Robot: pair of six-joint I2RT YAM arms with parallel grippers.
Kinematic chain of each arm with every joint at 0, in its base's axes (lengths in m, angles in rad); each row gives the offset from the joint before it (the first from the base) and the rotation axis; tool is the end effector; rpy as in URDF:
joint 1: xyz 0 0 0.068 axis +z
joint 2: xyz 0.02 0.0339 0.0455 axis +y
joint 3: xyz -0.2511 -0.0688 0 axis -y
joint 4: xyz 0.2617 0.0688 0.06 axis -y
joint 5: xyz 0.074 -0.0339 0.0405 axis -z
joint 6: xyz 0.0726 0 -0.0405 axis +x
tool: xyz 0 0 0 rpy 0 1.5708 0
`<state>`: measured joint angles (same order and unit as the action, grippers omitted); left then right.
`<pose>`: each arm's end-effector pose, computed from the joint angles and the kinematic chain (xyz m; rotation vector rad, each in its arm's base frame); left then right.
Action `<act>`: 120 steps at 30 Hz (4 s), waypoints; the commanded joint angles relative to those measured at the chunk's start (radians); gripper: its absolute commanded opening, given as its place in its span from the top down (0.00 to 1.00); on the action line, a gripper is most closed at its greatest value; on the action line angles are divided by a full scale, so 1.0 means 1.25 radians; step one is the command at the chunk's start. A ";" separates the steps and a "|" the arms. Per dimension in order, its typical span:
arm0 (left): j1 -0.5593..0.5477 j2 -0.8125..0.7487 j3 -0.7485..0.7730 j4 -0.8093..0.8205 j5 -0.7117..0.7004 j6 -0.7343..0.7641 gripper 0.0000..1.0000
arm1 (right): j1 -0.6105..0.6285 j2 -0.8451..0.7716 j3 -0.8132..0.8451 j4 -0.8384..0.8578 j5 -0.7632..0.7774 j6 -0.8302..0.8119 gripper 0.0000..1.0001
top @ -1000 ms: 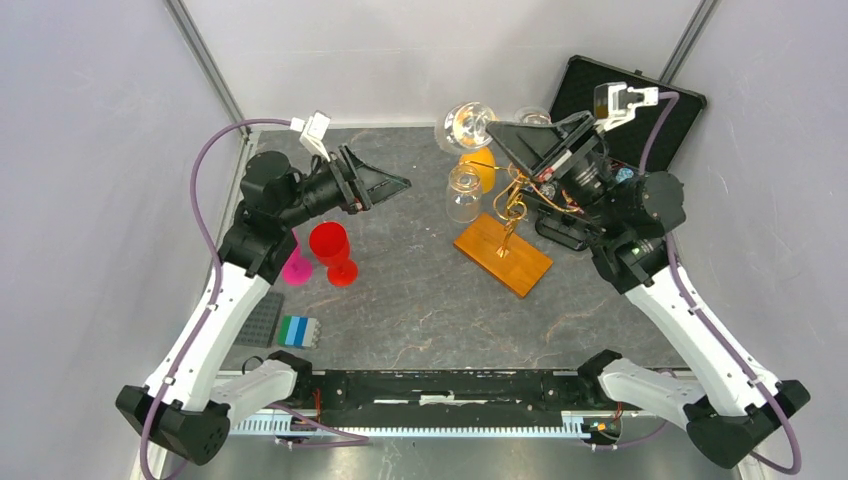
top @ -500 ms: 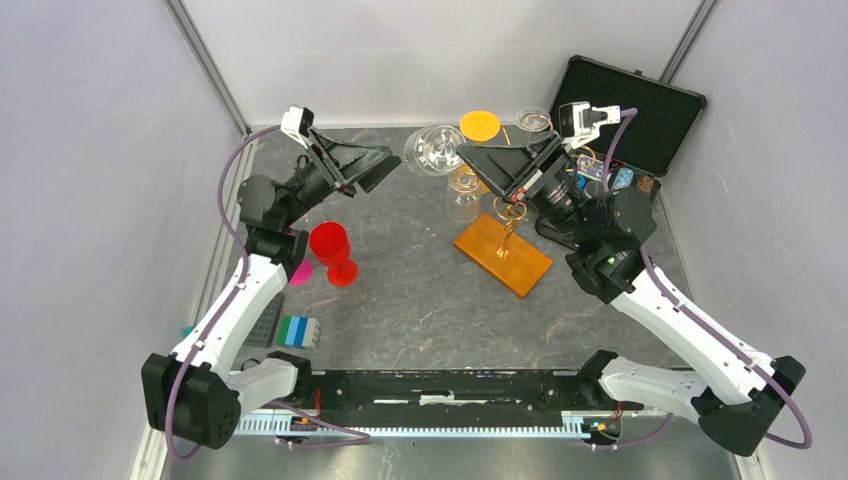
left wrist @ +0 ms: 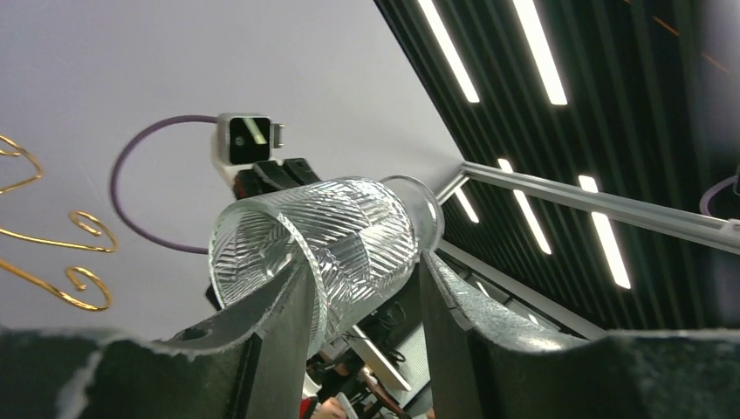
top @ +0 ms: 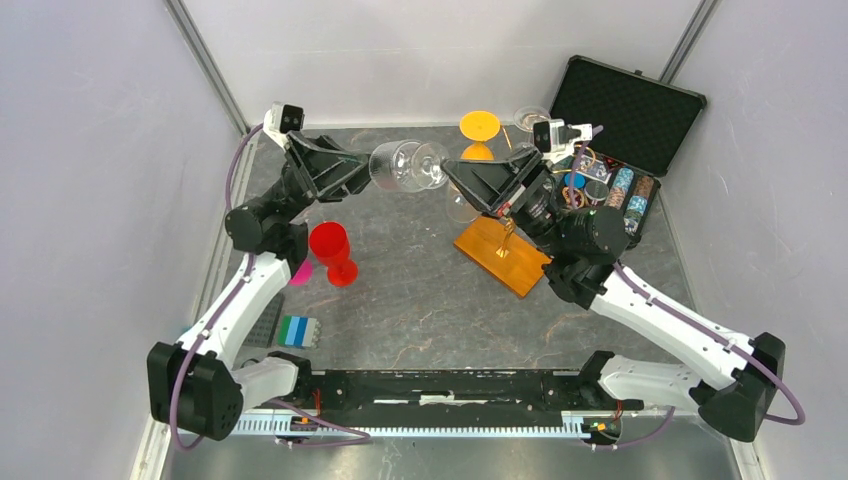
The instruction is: Take the wine glass off the wine glass rack
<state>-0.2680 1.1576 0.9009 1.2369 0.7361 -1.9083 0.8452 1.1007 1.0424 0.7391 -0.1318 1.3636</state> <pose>0.2366 -0.1155 0.4412 0.0952 1.1475 -2.2042 0.1816 0.2191 0.4739 0.1344 1.0992 2.0871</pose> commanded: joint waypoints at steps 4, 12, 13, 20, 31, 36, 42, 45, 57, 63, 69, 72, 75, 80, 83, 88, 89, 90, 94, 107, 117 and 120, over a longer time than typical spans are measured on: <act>-0.002 -0.064 0.018 0.128 0.011 -0.121 0.60 | 0.003 0.003 -0.087 0.236 0.096 0.095 1.00; -0.003 -0.093 0.032 0.059 0.050 -0.091 0.78 | 0.003 0.025 -0.126 0.306 0.101 0.145 1.00; -0.003 -0.097 0.035 0.035 0.060 -0.074 0.81 | 0.003 0.029 -0.127 0.310 0.101 0.150 1.00; -0.003 -0.131 0.054 -0.157 0.116 0.048 0.76 | 0.003 0.066 -0.135 0.335 0.091 0.202 1.00; -0.003 -0.135 0.082 -0.155 0.136 0.052 0.78 | 0.007 0.108 -0.144 0.368 0.086 0.252 1.00; -0.003 -0.134 0.094 -0.156 0.148 0.058 0.98 | 0.008 0.116 -0.150 0.378 0.086 0.263 1.00; -0.003 -0.142 0.105 -0.168 0.140 0.085 0.98 | 0.007 0.103 -0.155 0.359 0.096 0.234 0.72; -0.003 -0.146 0.115 -0.193 0.131 0.106 0.98 | 0.008 0.095 -0.146 0.330 0.092 0.209 0.59; -0.002 -0.218 0.269 -0.733 0.090 0.536 0.98 | 0.007 -0.006 -0.049 -0.107 0.165 -0.110 0.20; -0.002 -0.234 0.359 -1.096 0.046 0.797 0.98 | 0.008 -0.068 -0.030 -0.232 0.235 -0.236 0.19; -0.003 -0.223 0.429 -1.466 -0.071 1.087 0.98 | 0.007 -0.108 -0.024 -0.275 0.239 -0.335 0.22; -0.003 -0.202 0.429 -1.606 -0.136 1.186 0.98 | 0.007 -0.124 0.002 -0.308 0.205 -0.411 0.23; -0.003 -0.184 0.387 -1.676 -0.185 1.236 0.98 | 0.008 -0.140 0.039 -0.372 0.149 -0.477 0.23; -0.026 -0.146 0.296 -1.691 -0.247 1.252 0.98 | 0.008 -0.191 0.084 -0.496 0.108 -0.556 0.23; -0.087 -0.111 0.267 -1.692 -0.337 1.252 0.98 | 0.008 -0.233 0.085 -0.571 0.171 -0.600 0.23; -0.253 -0.023 0.261 -1.692 -0.527 1.233 0.98 | 0.007 -0.298 0.088 -0.678 0.321 -0.649 0.23; -0.271 -0.002 0.261 -1.692 -0.562 1.226 0.98 | 0.008 -0.305 0.088 -0.687 0.341 -0.654 0.22; -0.288 0.023 0.261 -1.692 -0.584 1.219 0.98 | 0.008 -0.311 0.088 -0.695 0.359 -0.659 0.22; -0.332 0.121 0.269 -1.689 -0.670 1.205 0.98 | 0.007 -0.296 0.119 -0.750 0.365 -0.680 0.20; -0.343 0.285 0.256 -1.578 -0.723 1.215 0.92 | 0.007 -0.276 0.125 -0.779 0.368 -0.698 0.11; -0.343 0.313 0.252 -1.588 -0.770 1.220 0.70 | 0.008 -0.258 0.164 -0.782 0.416 -0.739 0.08; -0.343 0.315 0.257 -1.593 -0.770 1.221 0.65 | 0.008 -0.248 0.177 -0.778 0.413 -0.766 0.09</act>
<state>-0.6926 1.5562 1.2030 -0.7811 -0.1871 -0.4019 0.8509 0.7769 1.2083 -0.2642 0.3676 0.4713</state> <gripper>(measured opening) 0.321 0.919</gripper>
